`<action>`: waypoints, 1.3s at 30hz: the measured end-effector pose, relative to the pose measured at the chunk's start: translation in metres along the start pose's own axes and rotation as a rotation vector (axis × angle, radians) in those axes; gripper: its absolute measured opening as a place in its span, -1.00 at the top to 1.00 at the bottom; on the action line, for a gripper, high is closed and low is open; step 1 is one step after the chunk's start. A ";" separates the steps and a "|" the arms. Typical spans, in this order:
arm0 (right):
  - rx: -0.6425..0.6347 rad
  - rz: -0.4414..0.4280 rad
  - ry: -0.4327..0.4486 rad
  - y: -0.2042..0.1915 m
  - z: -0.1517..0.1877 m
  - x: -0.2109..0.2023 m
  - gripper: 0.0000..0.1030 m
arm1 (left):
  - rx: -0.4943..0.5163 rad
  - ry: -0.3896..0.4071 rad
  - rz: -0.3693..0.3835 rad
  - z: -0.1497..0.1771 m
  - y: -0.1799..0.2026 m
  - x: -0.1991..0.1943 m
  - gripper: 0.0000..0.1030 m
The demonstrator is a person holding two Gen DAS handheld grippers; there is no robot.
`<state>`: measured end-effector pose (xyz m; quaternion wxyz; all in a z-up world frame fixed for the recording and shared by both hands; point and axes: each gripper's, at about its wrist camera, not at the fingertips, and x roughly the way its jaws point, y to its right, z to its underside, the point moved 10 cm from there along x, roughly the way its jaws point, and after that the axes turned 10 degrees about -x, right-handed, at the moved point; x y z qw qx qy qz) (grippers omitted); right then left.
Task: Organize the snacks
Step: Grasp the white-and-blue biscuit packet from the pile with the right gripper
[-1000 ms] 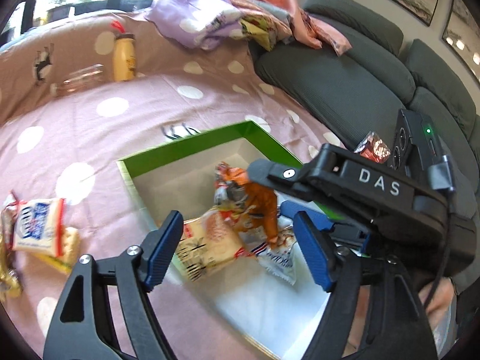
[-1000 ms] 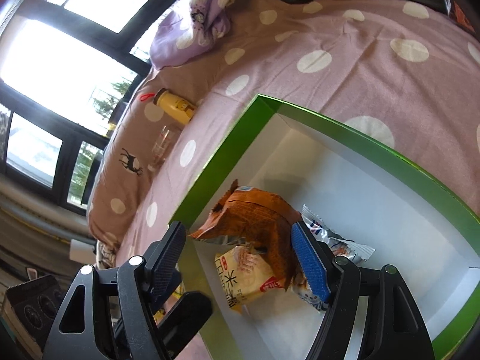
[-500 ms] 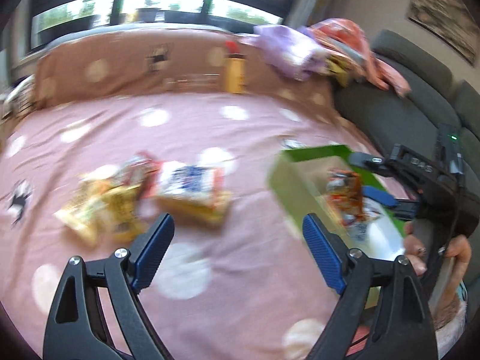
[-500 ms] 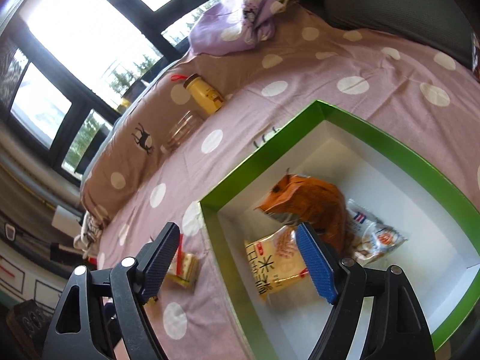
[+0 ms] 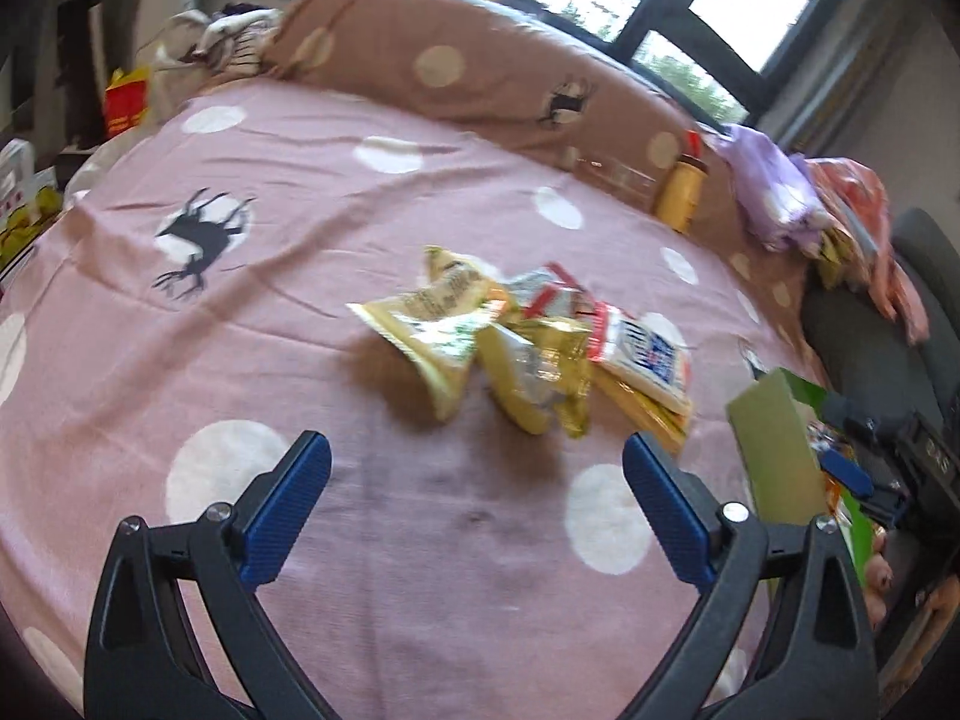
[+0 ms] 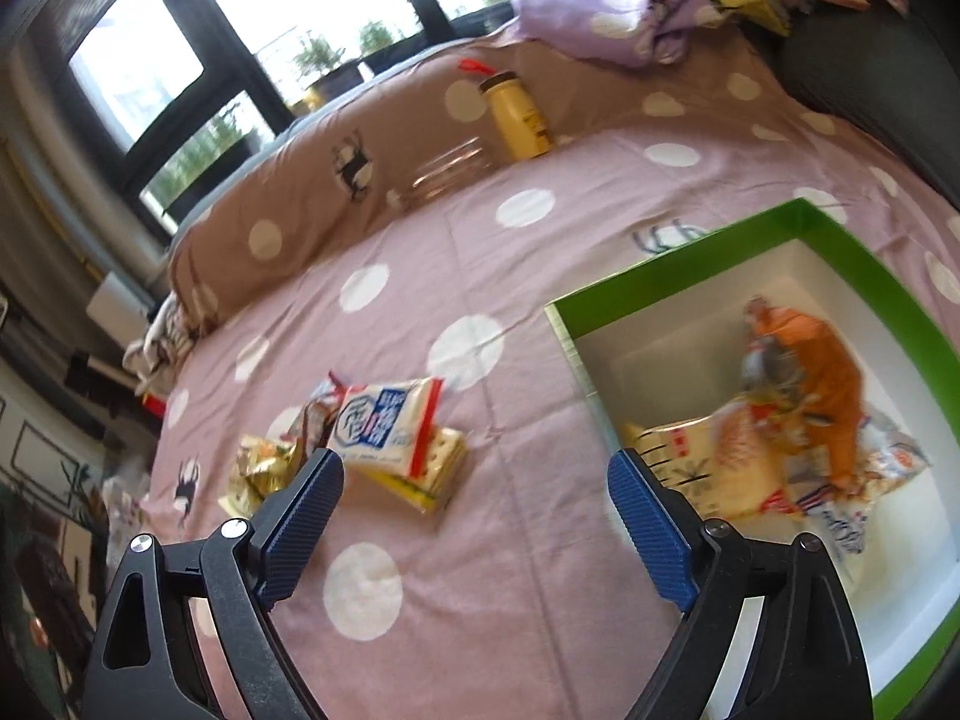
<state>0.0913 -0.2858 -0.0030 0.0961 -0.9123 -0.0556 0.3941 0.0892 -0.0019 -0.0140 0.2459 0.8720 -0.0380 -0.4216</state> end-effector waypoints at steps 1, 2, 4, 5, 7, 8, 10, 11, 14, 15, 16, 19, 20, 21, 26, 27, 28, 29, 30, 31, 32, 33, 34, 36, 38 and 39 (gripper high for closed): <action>-0.012 -0.002 -0.012 -0.005 0.002 0.004 -0.75 | -0.013 0.015 -0.033 -0.003 -0.008 0.000 -0.91; -0.023 -0.004 -0.023 -0.010 0.004 0.008 -0.75 | -0.026 0.030 -0.074 -0.006 -0.017 0.000 -0.91; -0.036 -0.024 -0.056 -0.022 0.010 0.020 -0.75 | -0.056 0.042 -0.137 -0.009 -0.032 0.000 -0.91; -0.035 -0.033 -0.070 -0.025 0.013 0.024 -0.75 | -0.069 0.034 -0.143 -0.009 -0.037 0.002 -0.91; -0.034 -0.052 -0.108 -0.033 0.017 0.034 -0.75 | -0.095 0.018 -0.135 -0.010 -0.043 0.004 -0.91; -0.036 -0.050 -0.122 -0.036 0.018 0.038 -0.75 | -0.105 0.015 -0.138 -0.010 -0.045 0.005 -0.91; -0.021 -0.033 -0.147 -0.040 0.016 0.044 -0.75 | -0.117 0.027 -0.165 -0.013 -0.051 0.004 -0.91; 0.000 -0.027 -0.152 -0.042 0.013 0.047 -0.75 | -0.119 0.033 -0.180 -0.015 -0.053 0.004 -0.91; 0.036 -0.010 -0.171 -0.051 0.001 0.061 -0.81 | -0.123 0.035 -0.192 -0.019 -0.055 0.004 -0.91; 0.026 0.016 -0.182 -0.054 -0.003 0.069 -0.91 | -0.125 0.030 -0.177 -0.019 -0.054 0.004 -0.91; 0.012 0.040 -0.191 -0.057 -0.007 0.075 -0.92 | -0.128 0.025 -0.163 -0.020 -0.053 0.004 -0.91; -0.050 0.115 -0.208 -0.066 -0.017 0.098 -0.92 | -0.137 0.024 -0.139 -0.024 -0.053 0.001 -0.91; -0.064 0.125 -0.223 -0.070 -0.017 0.108 -0.92 | -0.147 0.036 -0.141 -0.027 -0.056 -0.002 -0.91; -0.071 0.124 -0.246 -0.073 -0.016 0.118 -0.92 | -0.156 0.046 -0.147 -0.029 -0.058 -0.003 -0.91; -0.115 0.242 -0.262 -0.066 -0.013 0.145 -0.92 | -0.184 0.032 -0.142 -0.031 -0.064 -0.003 -0.91; -0.131 0.251 -0.247 -0.066 -0.014 0.146 -0.92 | -0.186 0.029 -0.137 -0.031 -0.064 -0.003 -0.91; -0.136 0.248 -0.246 -0.065 -0.013 0.147 -0.92 | -0.188 0.027 -0.133 -0.031 -0.063 -0.002 -0.91; -0.132 0.237 -0.247 -0.064 -0.012 0.147 -0.92 | -0.189 0.024 -0.131 -0.031 -0.063 -0.002 -0.91; -0.125 0.220 -0.241 -0.062 -0.012 0.147 -0.92 | -0.187 0.023 -0.129 -0.031 -0.062 -0.002 -0.91; -0.119 0.213 -0.234 -0.060 -0.013 0.147 -0.90 | -0.182 0.021 -0.129 -0.031 -0.061 -0.001 -0.91; -0.120 0.210 -0.232 -0.059 -0.013 0.146 -0.81 | -0.177 0.020 -0.130 -0.030 -0.059 -0.001 -0.91; -0.128 0.201 -0.232 -0.058 -0.013 0.145 -0.70 | -0.170 0.019 -0.133 -0.030 -0.058 0.000 -0.91; -0.140 0.178 -0.226 -0.060 -0.014 0.143 -0.64 | -0.165 0.019 -0.135 -0.029 -0.057 0.000 -0.91; -0.166 0.165 -0.218 -0.064 -0.015 0.137 -0.37 | -0.152 0.018 -0.140 -0.029 -0.055 0.001 -0.91; -0.192 0.196 -0.205 -0.065 -0.014 0.128 -0.31 | -0.143 0.018 -0.143 -0.028 -0.054 0.002 -0.91; -0.212 0.207 -0.193 -0.066 -0.014 0.121 -0.27 | -0.139 0.018 -0.146 -0.027 -0.053 0.002 -0.91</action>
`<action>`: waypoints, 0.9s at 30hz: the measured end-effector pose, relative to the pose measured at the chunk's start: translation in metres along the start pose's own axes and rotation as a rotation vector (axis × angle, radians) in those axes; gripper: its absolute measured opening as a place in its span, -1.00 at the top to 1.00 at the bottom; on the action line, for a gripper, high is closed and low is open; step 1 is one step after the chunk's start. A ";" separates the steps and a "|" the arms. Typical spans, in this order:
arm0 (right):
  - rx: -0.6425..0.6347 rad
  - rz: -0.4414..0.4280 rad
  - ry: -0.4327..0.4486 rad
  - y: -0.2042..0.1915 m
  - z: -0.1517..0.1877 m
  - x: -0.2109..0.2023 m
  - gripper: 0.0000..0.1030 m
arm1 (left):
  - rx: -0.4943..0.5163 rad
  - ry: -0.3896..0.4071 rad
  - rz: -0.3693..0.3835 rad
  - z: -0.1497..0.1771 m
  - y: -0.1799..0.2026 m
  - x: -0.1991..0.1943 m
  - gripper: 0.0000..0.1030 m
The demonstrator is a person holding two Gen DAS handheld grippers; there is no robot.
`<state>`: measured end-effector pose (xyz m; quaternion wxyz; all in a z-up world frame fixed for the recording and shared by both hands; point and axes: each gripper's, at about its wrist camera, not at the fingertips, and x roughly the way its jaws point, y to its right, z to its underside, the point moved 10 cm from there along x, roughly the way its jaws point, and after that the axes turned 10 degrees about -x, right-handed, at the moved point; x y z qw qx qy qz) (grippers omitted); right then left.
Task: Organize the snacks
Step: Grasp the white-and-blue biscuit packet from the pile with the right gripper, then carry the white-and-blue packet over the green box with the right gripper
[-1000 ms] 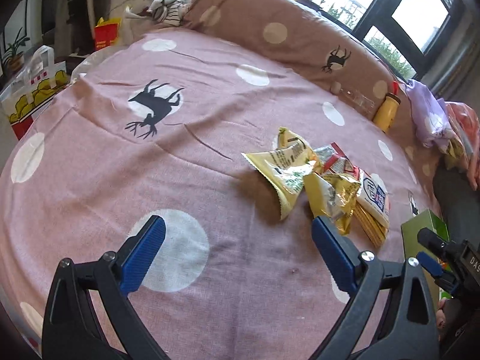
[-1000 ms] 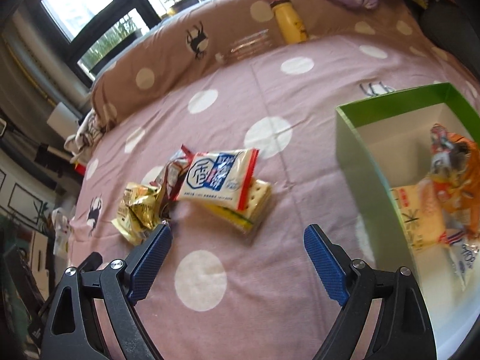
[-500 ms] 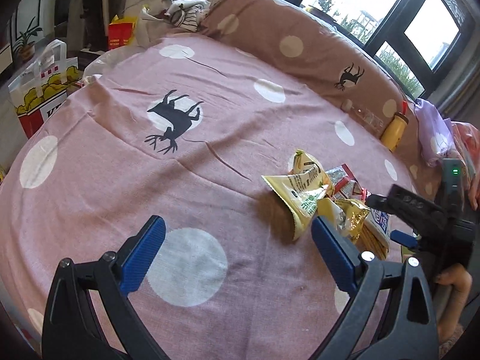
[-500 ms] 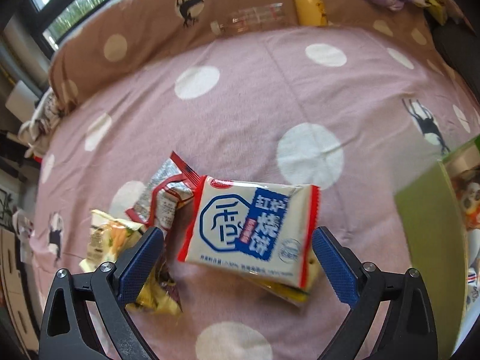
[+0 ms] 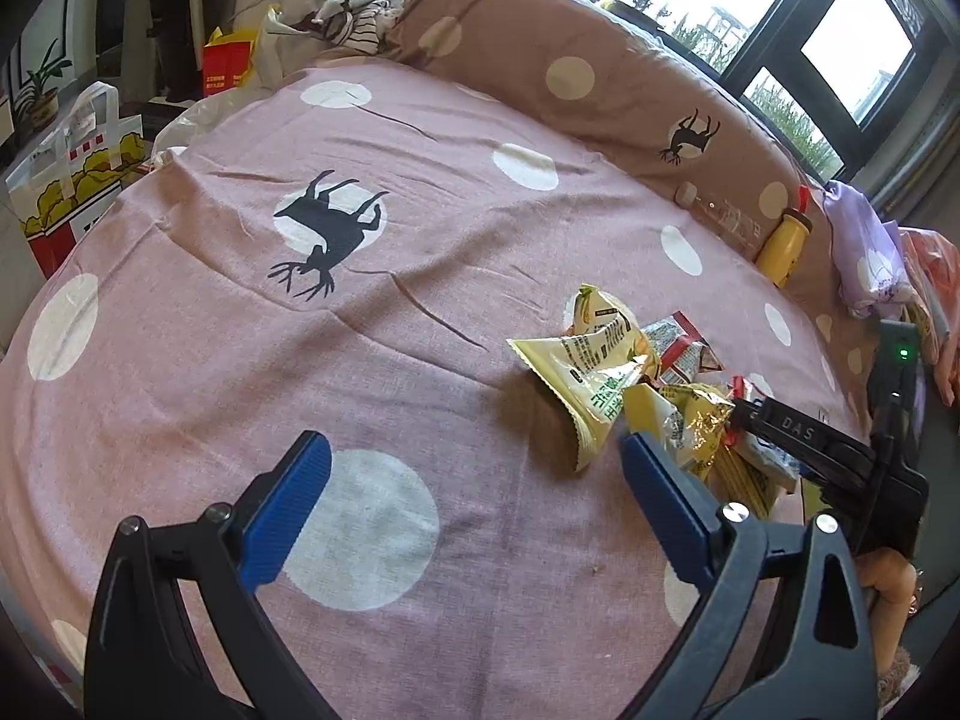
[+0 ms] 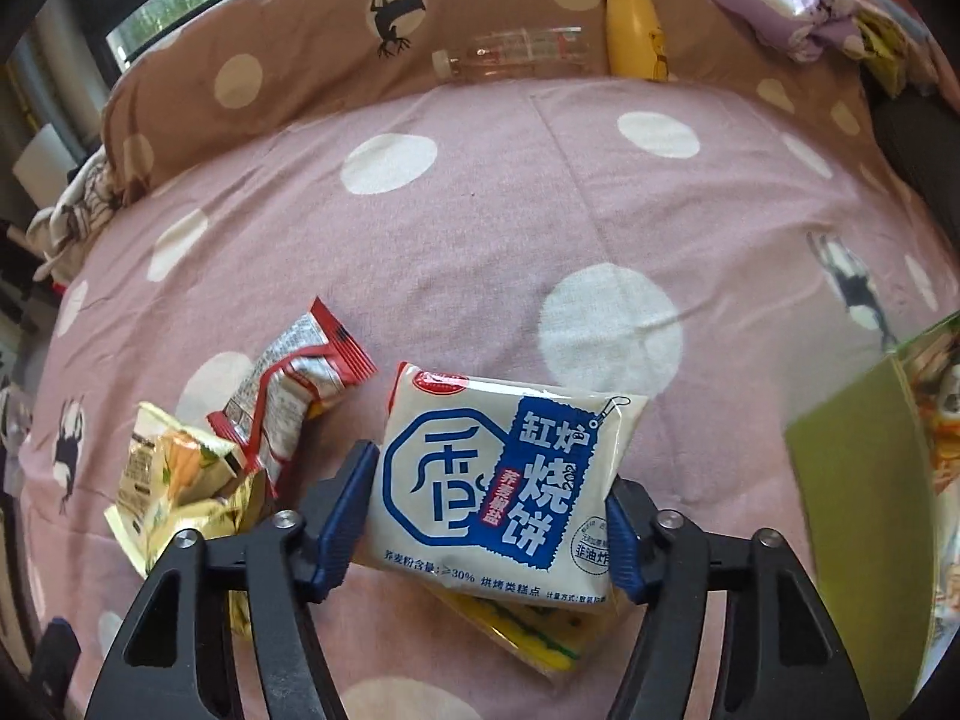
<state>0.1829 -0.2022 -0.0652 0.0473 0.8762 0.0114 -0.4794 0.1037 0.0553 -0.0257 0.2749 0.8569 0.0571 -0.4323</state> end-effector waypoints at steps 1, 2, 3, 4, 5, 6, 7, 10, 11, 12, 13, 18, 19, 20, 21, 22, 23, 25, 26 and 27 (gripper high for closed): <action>-0.012 -0.002 0.007 0.000 0.001 -0.004 -0.26 | 0.001 0.000 -0.004 0.000 0.000 0.001 -0.91; -0.020 -0.018 0.013 -0.002 0.004 -0.009 -0.26 | 0.000 0.000 -0.010 0.000 -0.001 0.001 -0.91; -0.020 -0.051 0.017 -0.005 0.009 -0.017 -0.26 | 0.000 0.002 -0.017 0.001 -0.002 0.001 -0.91; -0.018 -0.076 0.020 -0.007 0.010 -0.021 -0.26 | 0.002 0.004 -0.023 0.001 -0.003 0.001 -0.91; -0.014 -0.109 0.021 -0.010 0.016 -0.029 -0.26 | 0.006 0.005 -0.027 0.002 -0.003 0.001 -0.91; -0.022 -0.135 0.019 -0.012 0.023 -0.035 -0.26 | 0.011 0.005 -0.029 0.002 -0.003 0.001 -0.91; -0.032 -0.160 0.016 -0.016 0.029 -0.040 -0.26 | 0.015 0.005 -0.031 0.003 -0.002 0.002 -0.91; -0.067 -0.246 -0.010 -0.030 0.053 -0.047 -0.26 | 0.027 -0.003 -0.035 0.007 -0.001 0.002 -0.91; -0.072 -0.273 -0.026 -0.035 0.062 -0.047 -0.26 | 0.029 -0.004 -0.034 0.009 0.000 0.002 -0.91; -0.080 -0.298 -0.048 -0.040 0.071 -0.047 -0.26 | 0.032 -0.006 -0.031 0.010 0.002 0.002 -0.91; -0.086 -0.324 -0.071 -0.046 0.081 -0.046 -0.27 | 0.035 -0.008 -0.029 0.011 0.003 0.002 -0.91; -0.143 -0.297 -0.122 -0.058 0.099 -0.039 -0.39 | 0.055 -0.024 -0.041 0.020 0.006 0.004 -0.91; -0.136 -0.279 -0.120 -0.055 0.098 -0.038 -0.43 | 0.059 -0.035 -0.040 0.022 0.007 0.005 -0.91; -0.124 -0.281 -0.114 -0.052 0.098 -0.040 -0.51 | 0.063 -0.054 -0.036 0.025 0.008 0.007 -0.91; -0.106 -0.294 -0.106 -0.049 0.096 -0.041 -0.57 | 0.063 -0.068 -0.032 0.028 0.009 0.008 -0.91; -0.082 -0.312 -0.098 -0.045 0.094 -0.044 -0.57 | 0.064 -0.084 -0.025 0.031 0.010 0.009 -0.91; -0.060 -0.328 -0.088 -0.040 0.091 -0.048 -0.57 | 0.066 -0.096 -0.017 0.033 0.012 0.009 -0.91; -0.009 -0.366 -0.054 -0.029 0.084 -0.055 -0.58 | 0.076 -0.116 0.009 0.038 0.019 0.007 -0.90; 0.027 -0.387 -0.040 -0.022 0.081 -0.058 -0.58 | 0.082 -0.128 0.026 0.041 0.023 0.006 -0.89; 0.055 -0.402 -0.034 -0.019 0.081 -0.059 -0.58 | 0.091 -0.145 0.048 0.046 0.029 0.006 -0.89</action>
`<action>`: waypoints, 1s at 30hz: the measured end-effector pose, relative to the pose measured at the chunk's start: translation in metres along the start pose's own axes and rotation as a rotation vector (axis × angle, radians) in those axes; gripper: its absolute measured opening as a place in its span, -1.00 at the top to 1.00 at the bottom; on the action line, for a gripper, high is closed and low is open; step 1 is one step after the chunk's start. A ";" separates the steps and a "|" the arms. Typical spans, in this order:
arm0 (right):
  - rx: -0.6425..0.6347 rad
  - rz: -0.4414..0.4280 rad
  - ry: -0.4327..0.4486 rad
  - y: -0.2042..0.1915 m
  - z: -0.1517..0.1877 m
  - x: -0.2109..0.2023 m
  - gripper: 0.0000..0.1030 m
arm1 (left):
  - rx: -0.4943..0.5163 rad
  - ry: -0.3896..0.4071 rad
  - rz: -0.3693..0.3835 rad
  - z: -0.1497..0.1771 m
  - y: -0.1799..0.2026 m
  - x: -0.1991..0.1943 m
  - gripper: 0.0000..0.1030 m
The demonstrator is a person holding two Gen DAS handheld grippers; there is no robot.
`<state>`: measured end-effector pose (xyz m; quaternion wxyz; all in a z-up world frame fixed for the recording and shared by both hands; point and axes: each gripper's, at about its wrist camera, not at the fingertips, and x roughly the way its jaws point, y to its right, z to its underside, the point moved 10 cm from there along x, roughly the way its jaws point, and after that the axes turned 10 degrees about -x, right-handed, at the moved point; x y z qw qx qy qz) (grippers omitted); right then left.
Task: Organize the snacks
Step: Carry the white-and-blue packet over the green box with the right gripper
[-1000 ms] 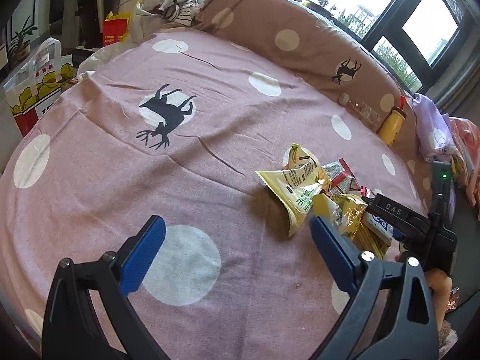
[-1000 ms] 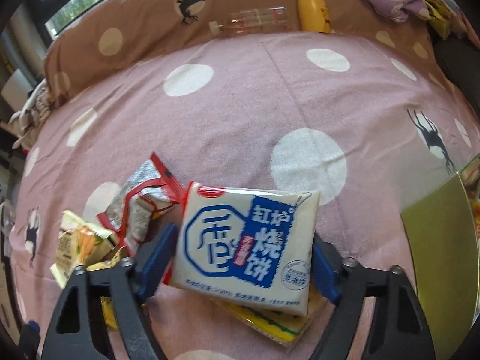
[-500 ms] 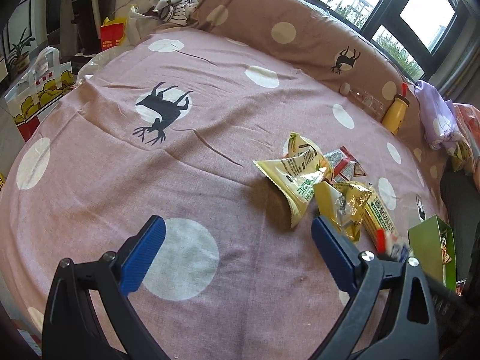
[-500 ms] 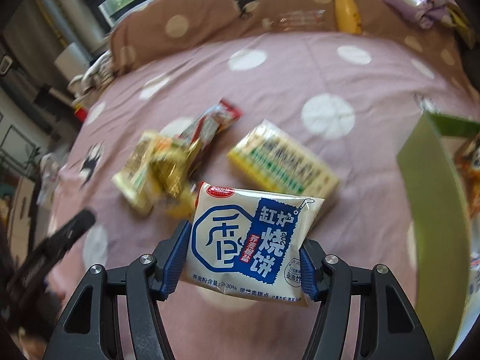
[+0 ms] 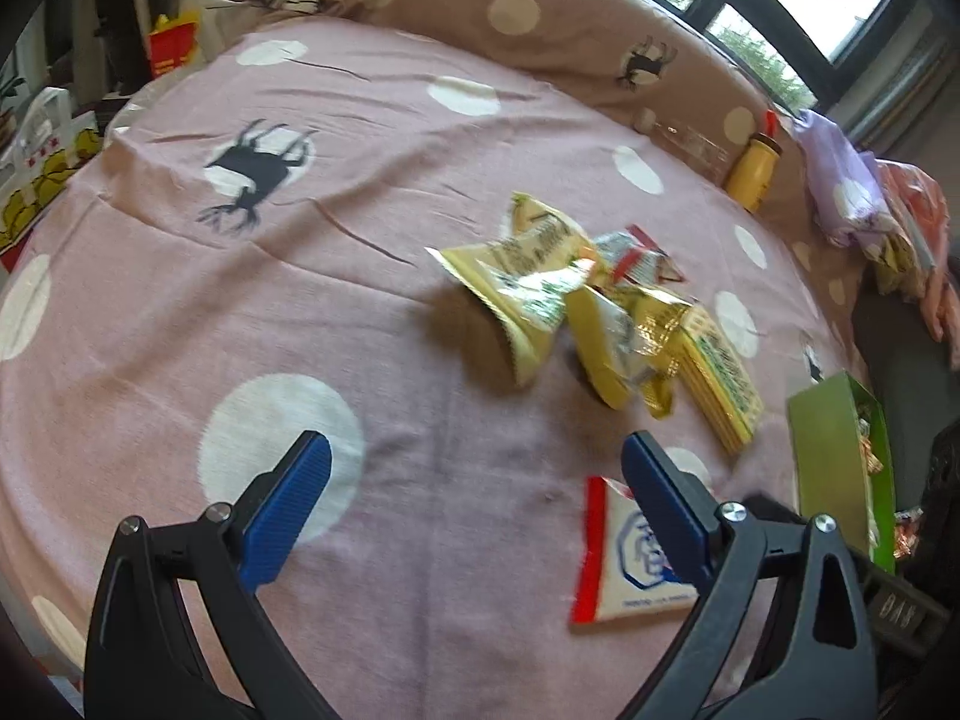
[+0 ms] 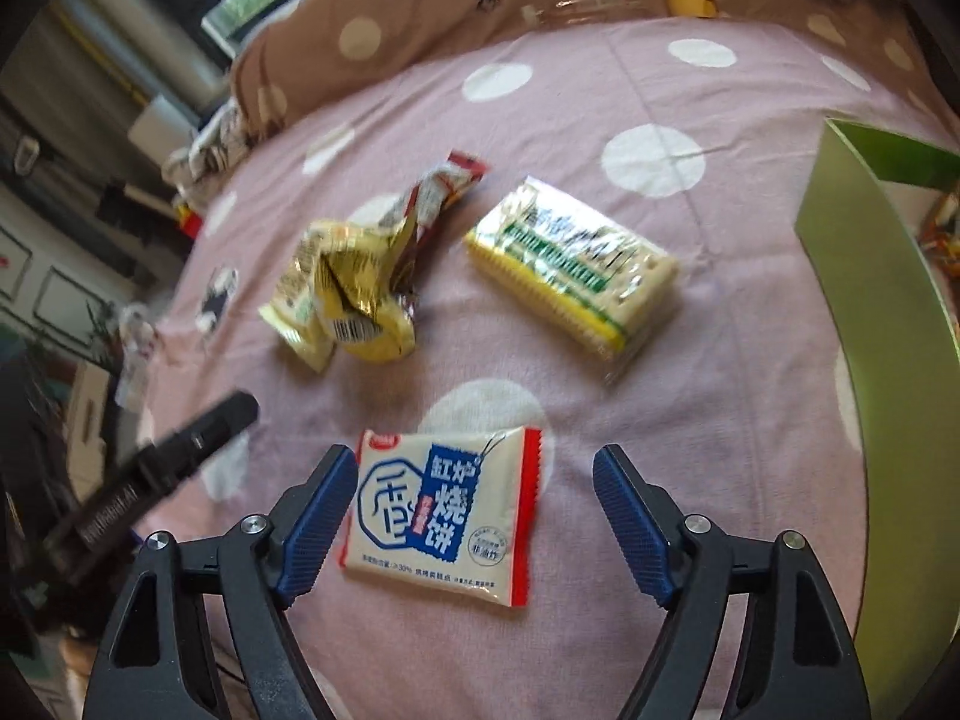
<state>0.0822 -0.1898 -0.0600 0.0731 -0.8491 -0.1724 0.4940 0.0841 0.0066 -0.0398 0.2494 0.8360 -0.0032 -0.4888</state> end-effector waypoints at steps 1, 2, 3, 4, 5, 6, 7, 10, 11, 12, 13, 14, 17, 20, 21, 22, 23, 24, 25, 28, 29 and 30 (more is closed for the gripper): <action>0.038 -0.026 0.013 0.005 -0.002 -0.003 -0.58 | 0.010 -0.019 0.023 0.005 0.006 0.001 -0.88; 0.061 -0.045 0.018 0.007 -0.003 -0.003 -0.58 | 0.019 -0.040 0.047 0.010 0.012 0.002 -0.88; 0.084 -0.067 0.022 0.009 -0.003 -0.004 -0.58 | 0.032 -0.073 0.084 0.018 0.021 0.004 -0.86; 0.097 -0.084 0.018 0.009 -0.003 -0.004 -0.58 | 0.044 -0.111 0.127 0.027 0.029 0.006 -0.81; 0.101 -0.092 0.011 0.009 -0.001 -0.004 -0.58 | 0.056 -0.147 0.158 0.035 0.037 0.008 -0.79; 0.101 -0.094 0.007 0.007 0.001 -0.002 -0.58 | 0.075 -0.185 0.179 0.045 0.044 0.011 -0.70; 0.098 -0.092 0.003 0.006 0.001 0.000 -0.58 | 0.086 -0.208 0.190 0.052 0.049 0.013 -0.58; 0.088 -0.101 -0.012 0.000 0.007 0.006 -0.57 | 0.107 -0.257 0.204 0.068 0.059 0.019 -0.44; 0.082 -0.114 -0.022 -0.002 0.009 0.009 -0.56 | 0.108 -0.266 0.210 0.071 0.061 0.020 -0.42; 0.081 -0.124 -0.029 -0.004 0.010 0.012 -0.51 | 0.109 -0.273 0.216 0.073 0.063 0.021 -0.38; 0.081 -0.136 -0.042 -0.006 0.011 0.016 -0.47 | 0.112 -0.277 0.221 0.075 0.064 0.021 -0.35; 0.086 -0.144 -0.054 -0.007 0.013 0.019 -0.37 | 0.114 -0.282 0.225 0.075 0.065 0.022 -0.35; 0.096 -0.141 -0.085 -0.007 0.018 0.031 -0.15 | 0.099 -0.309 0.263 0.077 0.067 0.021 -0.35; 0.093 -0.123 -0.081 -0.007 0.018 0.035 -0.12 | 0.087 -0.317 0.275 0.075 0.066 0.021 -0.28; 0.095 -0.123 -0.080 -0.006 0.018 0.035 -0.12 | 0.088 -0.316 0.277 0.076 0.066 0.020 -0.25; 0.097 -0.127 -0.080 -0.007 0.018 0.035 -0.12 | 0.089 -0.317 0.282 0.076 0.068 0.020 -0.16; 0.098 -0.133 -0.081 -0.007 0.018 0.035 -0.12 | 0.091 -0.323 0.288 0.078 0.069 0.020 -0.11; 0.092 -0.136 -0.083 -0.009 0.019 0.035 -0.12 | 0.096 -0.328 0.286 0.080 0.070 0.021 -0.07; 0.084 -0.139 -0.085 -0.012 0.019 0.035 -0.13 | 0.103 -0.326 0.285 0.081 0.071 0.021 -0.05; 0.079 -0.145 -0.091 -0.017 0.020 0.036 -0.13 | 0.132 -0.315 0.287 0.083 0.077 0.020 -0.03; 0.077 -0.141 -0.092 -0.018 0.020 0.035 -0.13 | 0.137 -0.317 0.293 0.084 0.079 0.019 -0.02; 0.079 -0.140 -0.090 -0.018 0.020 0.034 -0.13 | 0.136 -0.317 0.303 0.084 0.080 0.019 0.01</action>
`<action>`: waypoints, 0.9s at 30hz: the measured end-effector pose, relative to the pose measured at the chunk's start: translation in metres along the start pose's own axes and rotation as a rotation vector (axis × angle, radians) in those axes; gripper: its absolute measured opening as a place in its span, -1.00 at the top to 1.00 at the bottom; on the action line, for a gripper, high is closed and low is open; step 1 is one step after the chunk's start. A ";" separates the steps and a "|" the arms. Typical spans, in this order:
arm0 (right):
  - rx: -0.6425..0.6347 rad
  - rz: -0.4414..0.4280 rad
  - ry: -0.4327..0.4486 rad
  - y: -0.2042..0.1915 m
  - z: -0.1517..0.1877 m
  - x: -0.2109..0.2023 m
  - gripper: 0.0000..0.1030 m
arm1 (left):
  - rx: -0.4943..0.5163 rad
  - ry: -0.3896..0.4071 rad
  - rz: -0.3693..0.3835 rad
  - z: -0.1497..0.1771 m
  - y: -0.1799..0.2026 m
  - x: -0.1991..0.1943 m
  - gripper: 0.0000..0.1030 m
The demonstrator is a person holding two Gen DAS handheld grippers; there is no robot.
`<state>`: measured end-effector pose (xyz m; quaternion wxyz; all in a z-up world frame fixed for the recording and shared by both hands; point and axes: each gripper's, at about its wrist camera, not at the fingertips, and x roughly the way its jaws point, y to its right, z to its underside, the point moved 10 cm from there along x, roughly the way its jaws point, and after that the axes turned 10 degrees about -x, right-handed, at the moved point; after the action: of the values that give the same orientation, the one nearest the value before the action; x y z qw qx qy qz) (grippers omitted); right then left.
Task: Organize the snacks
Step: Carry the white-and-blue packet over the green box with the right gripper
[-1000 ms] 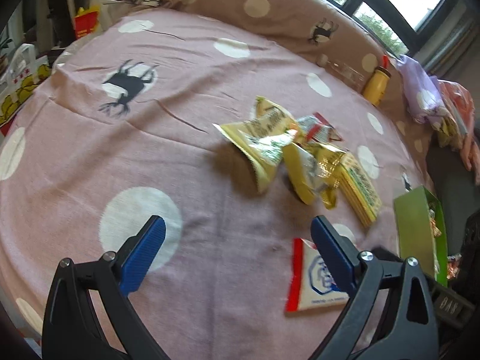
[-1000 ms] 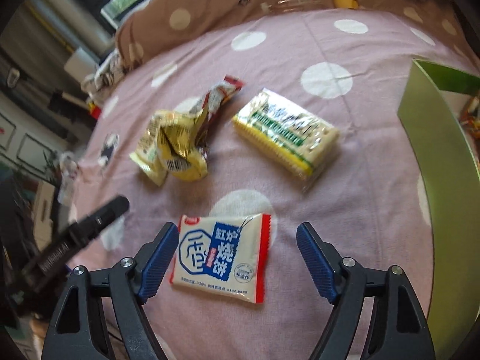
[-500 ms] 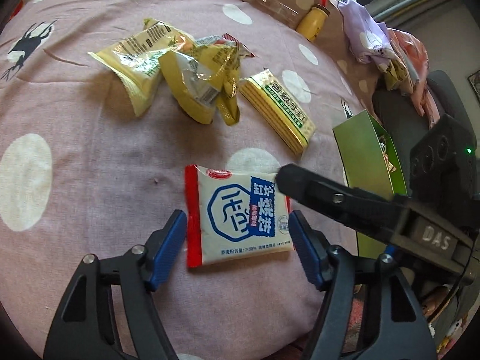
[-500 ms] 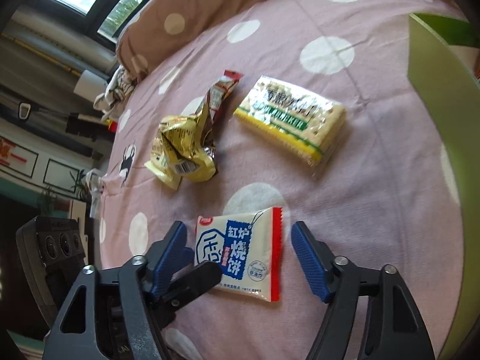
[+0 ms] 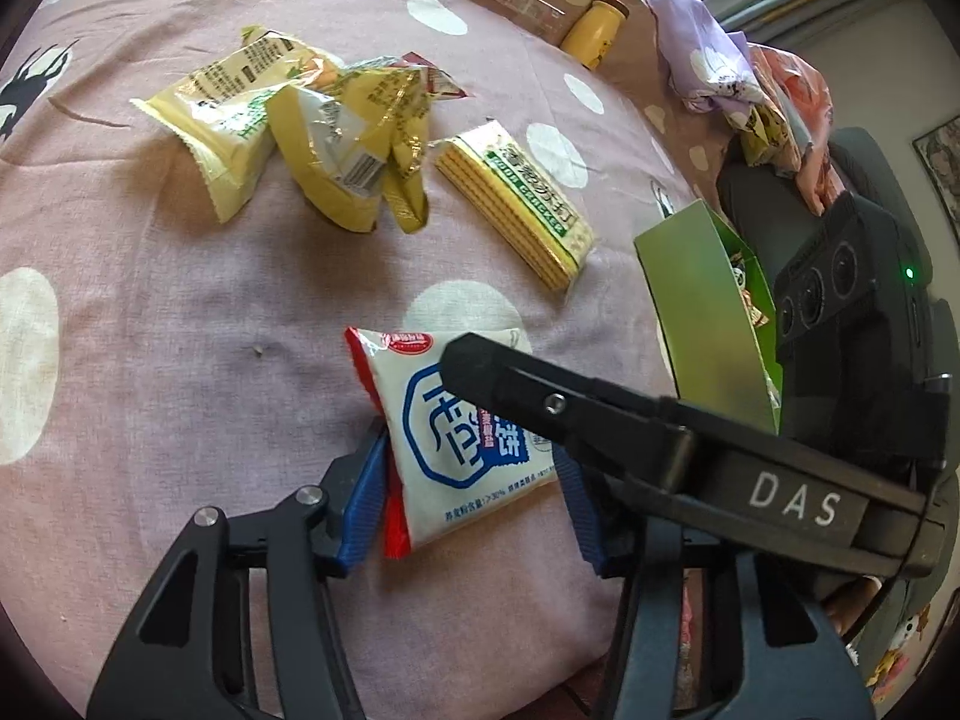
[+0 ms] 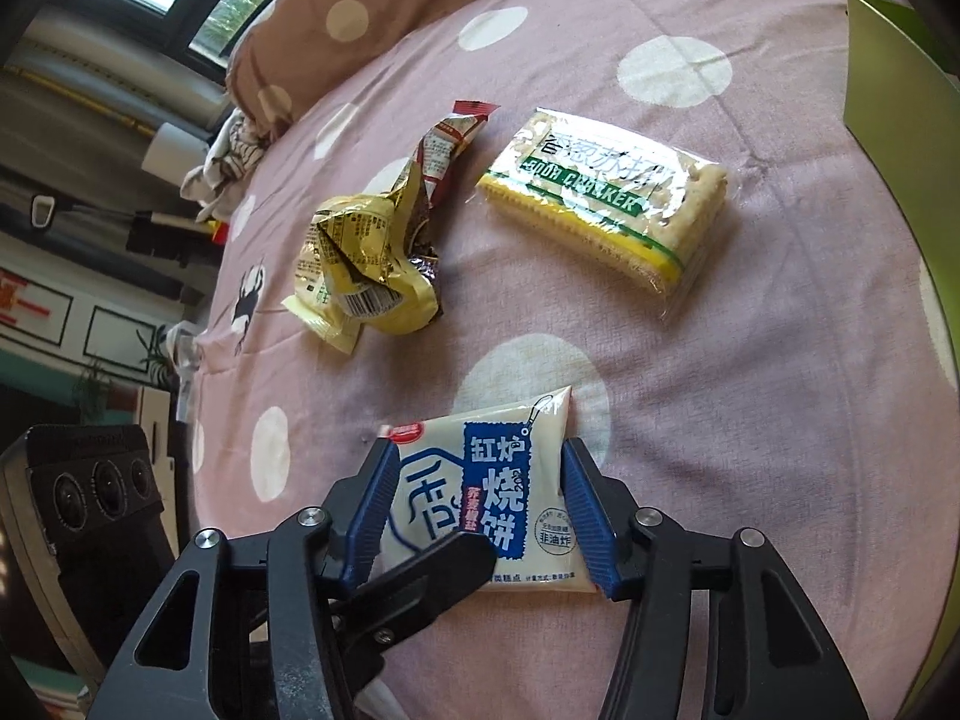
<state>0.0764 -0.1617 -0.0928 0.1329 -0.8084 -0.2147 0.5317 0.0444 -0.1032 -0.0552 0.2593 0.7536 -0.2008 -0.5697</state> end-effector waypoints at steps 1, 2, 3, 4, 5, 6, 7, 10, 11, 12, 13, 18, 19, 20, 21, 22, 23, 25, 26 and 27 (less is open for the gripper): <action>0.003 -0.005 0.000 -0.001 0.000 0.000 -0.13 | 0.003 0.006 0.004 0.000 0.001 0.000 0.01; 0.005 -0.009 0.001 -0.001 -0.001 -0.002 -0.13 | 0.011 0.016 0.004 -0.001 0.003 -0.001 0.01; 0.006 -0.012 0.006 -0.002 -0.001 -0.003 -0.13 | 0.022 0.027 0.005 -0.002 0.005 -0.003 0.01; 0.005 -0.012 0.013 -0.003 -0.002 -0.006 -0.13 | 0.029 0.036 0.008 -0.003 0.007 -0.004 0.01; 0.003 -0.008 0.019 -0.003 -0.003 -0.009 -0.13 | 0.035 0.041 0.014 -0.003 0.009 -0.004 0.01; -0.001 -0.002 0.030 -0.003 -0.004 -0.012 -0.13 | 0.042 0.048 0.024 -0.003 0.012 -0.004 0.01; -0.003 0.000 0.039 -0.004 -0.005 -0.016 -0.13 | 0.046 0.055 0.032 -0.003 0.014 -0.006 0.01; -0.008 -0.012 0.071 -0.007 -0.007 -0.029 -0.13 | 0.072 0.084 0.067 -0.005 0.026 -0.011 0.04; -0.009 -0.027 0.083 -0.009 -0.008 -0.034 -0.13 | 0.079 0.091 0.087 -0.005 0.030 -0.014 0.05; -0.010 -0.029 0.095 -0.008 -0.009 -0.039 -0.13 | 0.088 0.102 0.100 -0.005 0.036 -0.016 0.05; -0.013 -0.022 0.113 -0.008 -0.010 -0.045 -0.13 | 0.098 0.112 0.107 -0.006 0.040 -0.017 0.05; -0.010 -0.006 0.192 -0.003 -0.019 -0.075 -0.13 | 0.155 0.129 0.154 -0.009 0.070 -0.020 0.11; -0.006 -0.013 0.204 -0.002 -0.020 -0.080 -0.13 | 0.169 0.129 0.163 -0.010 0.076 -0.020 0.12; -0.002 -0.019 0.218 0.000 -0.021 -0.086 -0.13 | 0.183 0.130 0.171 -0.011 0.084 -0.020 0.12; 0.002 -0.021 0.235 0.003 -0.023 -0.092 -0.13 | 0.202 0.133 0.178 -0.011 0.092 -0.020 0.14; 0.008 -0.020 0.254 0.007 -0.024 -0.100 -0.13 | 0.217 0.134 0.181 -0.011 0.099 -0.020 0.15; 0.017 -0.014 0.271 0.012 -0.026 -0.106 -0.13 | 0.238 0.133 0.182 -0.011 0.108 -0.017 0.16; 0.037 -0.007 0.308 0.023 -0.028 -0.121 -0.13 | 0.271 0.128 0.184 -0.011 0.121 -0.014 0.17; 0.045 -0.007 0.320 0.028 -0.029 -0.126 -0.13 | 0.287 0.126 0.185 -0.010 0.128 -0.012 0.17; 0.051 -0.005 0.333 0.033 -0.029 -0.132 -0.13 | 0.308 0.122 0.187 -0.009 0.136 -0.009 0.17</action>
<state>0.0648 -0.2543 0.0104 0.1883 -0.8813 -0.1780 0.3952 0.0500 -0.2031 0.0384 0.2044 0.7955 -0.3387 -0.4590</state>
